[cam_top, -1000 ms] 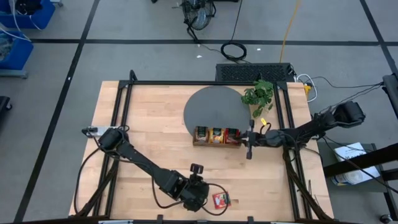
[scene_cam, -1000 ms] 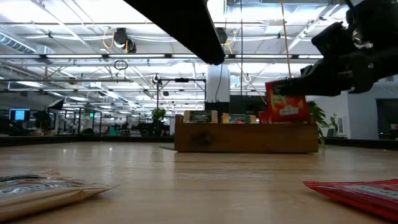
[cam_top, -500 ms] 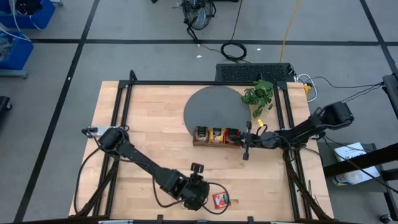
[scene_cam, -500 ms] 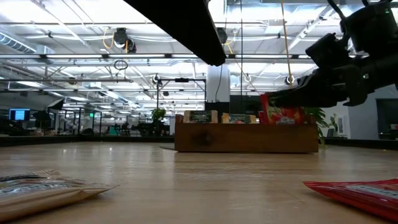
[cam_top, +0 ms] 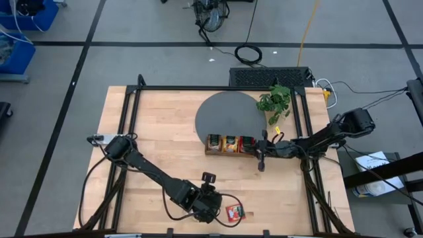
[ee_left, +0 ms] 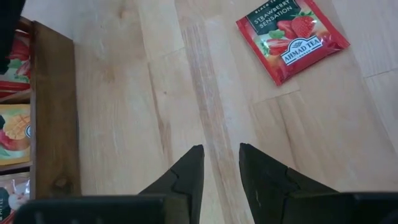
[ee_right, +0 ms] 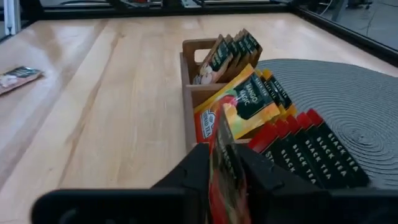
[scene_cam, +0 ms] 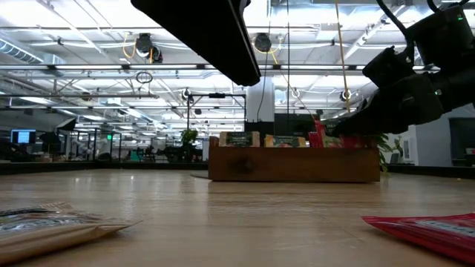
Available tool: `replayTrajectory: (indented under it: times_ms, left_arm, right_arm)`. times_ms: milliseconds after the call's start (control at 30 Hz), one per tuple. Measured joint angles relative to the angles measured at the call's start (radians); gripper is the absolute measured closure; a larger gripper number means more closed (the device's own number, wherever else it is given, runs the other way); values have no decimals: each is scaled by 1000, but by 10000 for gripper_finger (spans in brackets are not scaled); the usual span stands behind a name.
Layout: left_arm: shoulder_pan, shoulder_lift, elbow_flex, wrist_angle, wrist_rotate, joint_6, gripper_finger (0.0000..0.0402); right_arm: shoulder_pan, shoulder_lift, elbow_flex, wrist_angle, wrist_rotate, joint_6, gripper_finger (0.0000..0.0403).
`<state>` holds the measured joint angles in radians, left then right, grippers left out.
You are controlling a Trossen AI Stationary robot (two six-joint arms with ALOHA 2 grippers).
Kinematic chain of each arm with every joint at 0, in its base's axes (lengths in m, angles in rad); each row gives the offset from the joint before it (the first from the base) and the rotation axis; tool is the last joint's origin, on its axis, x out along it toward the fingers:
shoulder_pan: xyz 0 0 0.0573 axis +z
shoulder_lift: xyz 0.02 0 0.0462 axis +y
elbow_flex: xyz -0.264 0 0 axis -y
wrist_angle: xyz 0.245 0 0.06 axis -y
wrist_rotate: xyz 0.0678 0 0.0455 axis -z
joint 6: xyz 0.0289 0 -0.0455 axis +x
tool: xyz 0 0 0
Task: Pick & Place Tea
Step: Put the right red tea bag into the right wooden organizer
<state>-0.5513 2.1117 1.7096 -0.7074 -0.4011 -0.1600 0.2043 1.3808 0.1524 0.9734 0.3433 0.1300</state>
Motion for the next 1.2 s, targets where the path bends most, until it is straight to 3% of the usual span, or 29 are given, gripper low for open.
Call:
replayTrajectory:
  times_ms: [367,500,667,900,1200]
  left_arm:
    - [1,0,0,0,-2,0,295]
    - [3,0,0,0,-11,5,295]
    - [18,0,0,2,-11,7,295]
    - [40,0,0,6,-11,-7,295]
    - [43,0,0,13,-10,-18,295]
  right_arm:
    - [9,-87,0,39,0,7,269]
    - [44,-147,0,55,76,-59,259]
    - [46,-150,8,55,97,-92,305]
    - [47,-144,16,-29,18,-116,394]
    - [44,-144,16,-183,78,-47,399]
